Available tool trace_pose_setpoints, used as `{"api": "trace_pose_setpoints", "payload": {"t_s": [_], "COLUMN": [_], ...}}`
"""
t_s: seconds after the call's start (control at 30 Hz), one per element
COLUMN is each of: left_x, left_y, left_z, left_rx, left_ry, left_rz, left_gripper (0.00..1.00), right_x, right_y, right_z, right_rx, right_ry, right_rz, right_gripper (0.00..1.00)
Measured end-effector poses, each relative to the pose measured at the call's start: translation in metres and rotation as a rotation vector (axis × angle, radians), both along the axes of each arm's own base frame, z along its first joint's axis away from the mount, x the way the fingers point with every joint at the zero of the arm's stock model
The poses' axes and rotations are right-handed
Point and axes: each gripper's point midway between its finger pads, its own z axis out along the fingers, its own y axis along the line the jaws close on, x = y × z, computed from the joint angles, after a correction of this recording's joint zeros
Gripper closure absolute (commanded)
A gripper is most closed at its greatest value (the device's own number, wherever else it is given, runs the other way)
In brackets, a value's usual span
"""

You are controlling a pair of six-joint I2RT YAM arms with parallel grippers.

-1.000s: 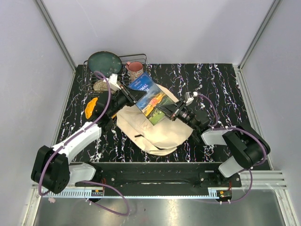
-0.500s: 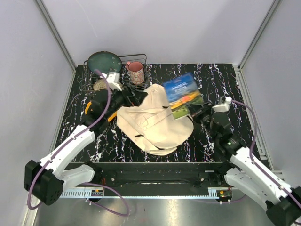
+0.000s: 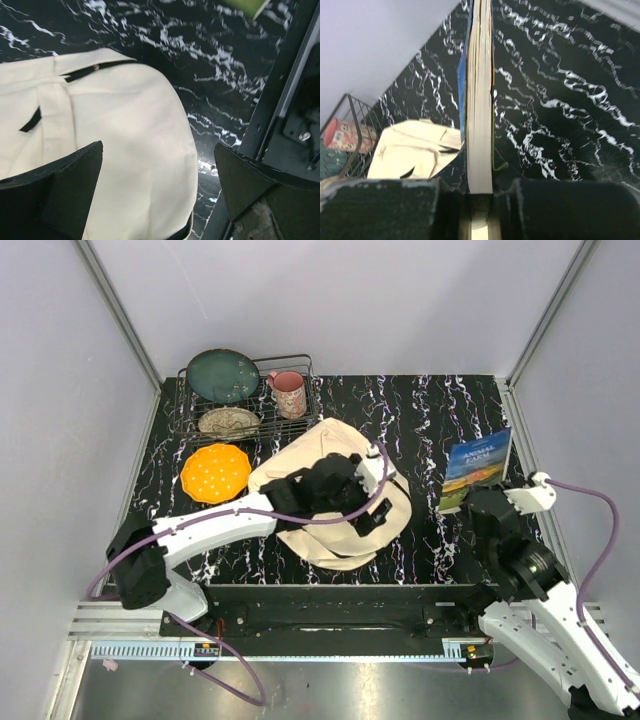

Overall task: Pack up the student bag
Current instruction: Place the book in the student bag.

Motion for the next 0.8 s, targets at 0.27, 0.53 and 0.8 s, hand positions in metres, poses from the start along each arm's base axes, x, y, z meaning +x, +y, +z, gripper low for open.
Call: {"api": "trace_pose_setpoints", "payload": {"t_s": [0.27, 0.53, 0.8], "left_x": [-0.021, -0.044, -0.043], "left_y": [-0.021, -0.044, -0.034], "left_z": [-0.062, -0.099, -0.138], "left_rx": [0.238, 0.379, 0.513], "left_ry": [0.023, 0.024, 0.033], "left_rz": [-0.138, -0.233, -0.196], "left_gripper": [0.06, 0.16, 0.28], "right_x": [-0.015, -0.016, -0.019], "right_y": [-0.025, -0.024, -0.024], "right_z": [0.016, 0.006, 0.001], "right_rx": [-0.044, -0.044, -0.039], "right_ry": [-0.043, -0.017, -0.010], "right_rz": [-0.073, -0.064, -0.057], "right_gripper": [1.00, 0.99, 0.97]}}
